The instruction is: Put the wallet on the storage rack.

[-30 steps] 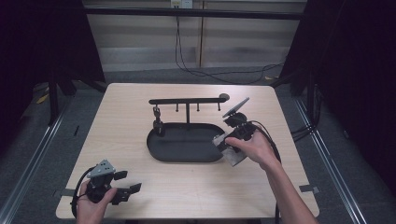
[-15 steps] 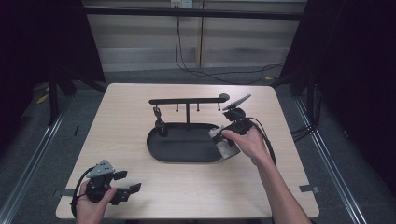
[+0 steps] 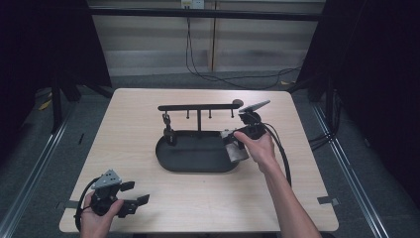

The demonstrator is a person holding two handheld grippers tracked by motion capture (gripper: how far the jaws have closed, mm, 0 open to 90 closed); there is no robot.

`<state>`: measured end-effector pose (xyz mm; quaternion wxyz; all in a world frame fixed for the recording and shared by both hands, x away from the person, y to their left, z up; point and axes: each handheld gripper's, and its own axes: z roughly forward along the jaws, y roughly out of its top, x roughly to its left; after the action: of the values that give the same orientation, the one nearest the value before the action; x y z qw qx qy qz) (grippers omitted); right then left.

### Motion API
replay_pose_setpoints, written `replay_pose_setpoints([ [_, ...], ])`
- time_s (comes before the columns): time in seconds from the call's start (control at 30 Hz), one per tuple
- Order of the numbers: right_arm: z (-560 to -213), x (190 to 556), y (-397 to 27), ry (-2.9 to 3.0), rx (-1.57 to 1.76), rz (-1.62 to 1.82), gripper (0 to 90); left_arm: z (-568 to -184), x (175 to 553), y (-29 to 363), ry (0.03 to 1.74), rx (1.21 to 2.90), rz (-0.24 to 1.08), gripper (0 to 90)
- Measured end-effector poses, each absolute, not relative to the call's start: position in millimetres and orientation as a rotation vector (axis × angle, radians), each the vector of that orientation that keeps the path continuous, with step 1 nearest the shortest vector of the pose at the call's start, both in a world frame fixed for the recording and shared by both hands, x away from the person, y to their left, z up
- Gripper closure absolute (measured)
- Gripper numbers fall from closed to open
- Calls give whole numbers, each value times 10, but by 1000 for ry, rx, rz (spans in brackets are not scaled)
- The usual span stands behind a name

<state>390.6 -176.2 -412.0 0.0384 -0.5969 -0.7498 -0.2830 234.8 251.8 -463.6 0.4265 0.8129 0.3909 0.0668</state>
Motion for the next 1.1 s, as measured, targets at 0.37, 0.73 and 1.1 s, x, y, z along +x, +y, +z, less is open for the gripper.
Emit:
replay_pose_setpoints([
  [0.37,-4283,3996,-1716,-2226,-1877,-907,332,-4636,2348,2517,977,2031,167,225],
  [0.73,-4486,4028,-1665,-2184,-1896,-911,333,-4636,2350,2513,973,2035,165,225],
  [1.1,-4592,4081,-1587,-2185,-1914,-895,333,-4634,2351,2524,975,2033,164,225],
])
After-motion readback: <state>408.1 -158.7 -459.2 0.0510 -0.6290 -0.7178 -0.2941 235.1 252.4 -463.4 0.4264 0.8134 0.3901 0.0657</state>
